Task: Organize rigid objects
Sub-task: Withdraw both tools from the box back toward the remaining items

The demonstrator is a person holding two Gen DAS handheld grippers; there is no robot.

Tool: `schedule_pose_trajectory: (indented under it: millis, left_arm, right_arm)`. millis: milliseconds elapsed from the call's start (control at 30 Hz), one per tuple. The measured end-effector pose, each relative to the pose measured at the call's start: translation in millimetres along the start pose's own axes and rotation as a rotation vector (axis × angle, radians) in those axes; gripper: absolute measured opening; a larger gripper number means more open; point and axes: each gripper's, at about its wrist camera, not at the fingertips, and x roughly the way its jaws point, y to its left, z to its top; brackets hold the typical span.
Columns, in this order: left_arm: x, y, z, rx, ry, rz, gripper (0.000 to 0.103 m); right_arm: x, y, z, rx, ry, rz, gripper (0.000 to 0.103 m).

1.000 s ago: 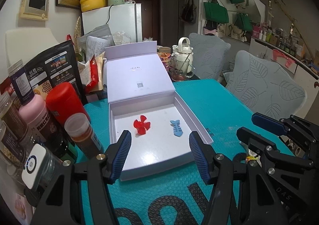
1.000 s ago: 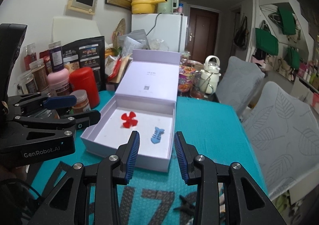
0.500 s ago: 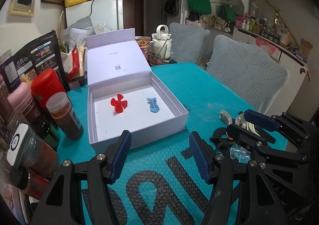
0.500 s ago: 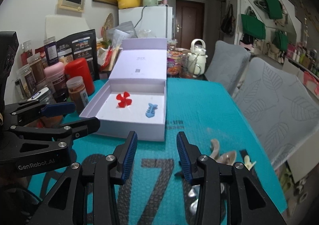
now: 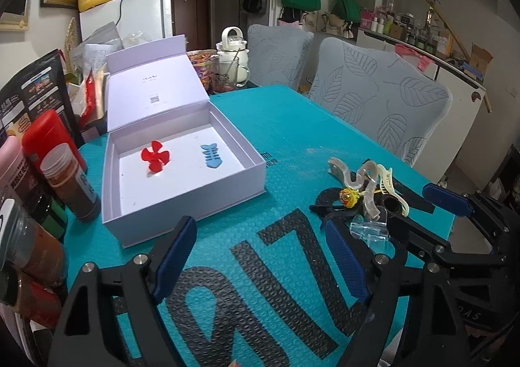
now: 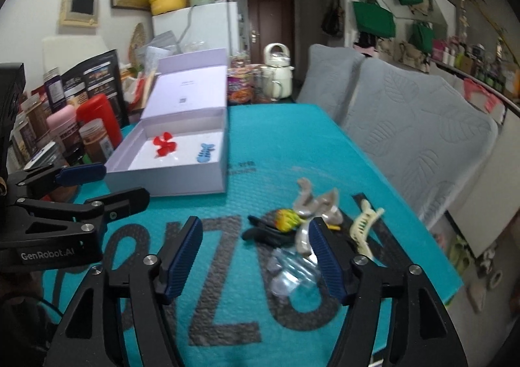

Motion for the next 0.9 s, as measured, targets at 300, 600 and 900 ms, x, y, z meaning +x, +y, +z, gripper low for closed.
schedule_pose_trajectory:
  millis: [300, 600, 900]
  left_arm:
    - [19.7, -24.6, 2.8, 0.019, 0.034, -0.039, 0.082]
    - [44.4, -56.1, 8.1, 0.054, 0.073, -0.106, 0.082]
    - [74.9, -71.3, 10.7, 0.056, 0.118, -0.14, 0.082]
  right_arm:
    - [-2.8, -36.4, -14.8, 0.062, 0.022, -0.061, 0.075]
    - [7.8, -69.9, -24.4, 0.111, 0.051, -0.076, 0.077]
    - [21.2, -97.8, -34.6, 0.152, 0.084, -0.081, 0.077]
